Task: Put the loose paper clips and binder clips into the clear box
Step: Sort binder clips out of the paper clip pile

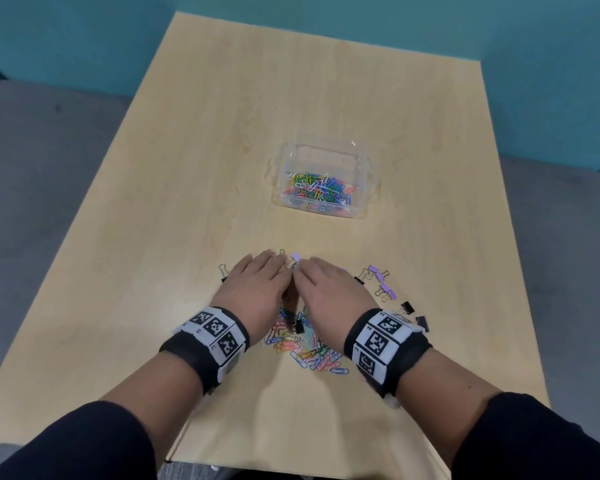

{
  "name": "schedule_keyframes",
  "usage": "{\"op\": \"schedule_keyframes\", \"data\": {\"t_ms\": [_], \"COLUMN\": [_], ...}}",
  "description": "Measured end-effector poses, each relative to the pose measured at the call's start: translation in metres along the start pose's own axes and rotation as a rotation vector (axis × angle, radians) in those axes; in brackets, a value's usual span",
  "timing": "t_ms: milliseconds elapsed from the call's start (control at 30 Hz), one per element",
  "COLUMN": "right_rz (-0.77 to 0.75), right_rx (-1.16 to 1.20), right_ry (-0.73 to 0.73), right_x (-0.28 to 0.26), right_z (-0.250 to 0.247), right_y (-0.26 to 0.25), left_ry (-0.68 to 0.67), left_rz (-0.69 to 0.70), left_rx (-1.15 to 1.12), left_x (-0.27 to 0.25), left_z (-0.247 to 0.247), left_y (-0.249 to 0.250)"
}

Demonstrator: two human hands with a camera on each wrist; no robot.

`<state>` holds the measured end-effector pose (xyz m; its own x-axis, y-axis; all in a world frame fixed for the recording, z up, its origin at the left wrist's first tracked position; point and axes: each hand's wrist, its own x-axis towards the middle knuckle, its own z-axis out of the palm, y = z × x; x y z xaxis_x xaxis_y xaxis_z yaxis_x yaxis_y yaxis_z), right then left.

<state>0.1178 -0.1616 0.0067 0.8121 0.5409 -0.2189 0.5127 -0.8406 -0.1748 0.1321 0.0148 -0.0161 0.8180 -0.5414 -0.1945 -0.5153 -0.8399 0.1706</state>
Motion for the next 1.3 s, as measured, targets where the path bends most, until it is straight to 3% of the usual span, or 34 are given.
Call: {"op": "schedule_keyframes", "data": {"t_ms": [200, 467, 600, 733, 867, 967, 1133, 1300], "right_rz": [0.055, 0.206, 0.096, -0.062, -0.169, -0.235, -0.174, -0.130], "right_rx": [-0.120, -0.185, -0.083, -0.007, -0.008, -0.050, -0.075, -0.090], "right_ry": [-0.166, -0.134, -0.056, -0.049, -0.099, -0.130, -0.195, -0.214], "right_x": [0.013, 0.004, 0.001, 0.018, 0.037, 0.047, 0.054, 0.037], "right_z": [-0.005, -0.012, -0.010, -0.005, -0.012, -0.014, -0.014, -0.008], "right_y": [0.015, 0.025, 0.014, -0.002, -0.011, -0.018, -0.020, -0.018], "left_ry": [-0.028, 0.005, 0.064, 0.097, 0.069, 0.023, -0.026, 0.011], "left_rz": [-0.008, 0.093, 0.151, 0.028, -0.161, -0.215, -0.250, -0.227], "left_rx": [0.064, 0.120, 0.037, -0.038, -0.025, 0.014, 0.037, 0.017], "left_x": [-0.007, -0.015, -0.030, -0.052, -0.069, -0.069, -0.069, -0.065], "left_z": [0.001, 0.001, 0.002, -0.004, -0.004, -0.002, 0.002, -0.001], "left_y": [0.004, 0.032, 0.053, 0.050, 0.027, 0.011, -0.004, -0.009]}}
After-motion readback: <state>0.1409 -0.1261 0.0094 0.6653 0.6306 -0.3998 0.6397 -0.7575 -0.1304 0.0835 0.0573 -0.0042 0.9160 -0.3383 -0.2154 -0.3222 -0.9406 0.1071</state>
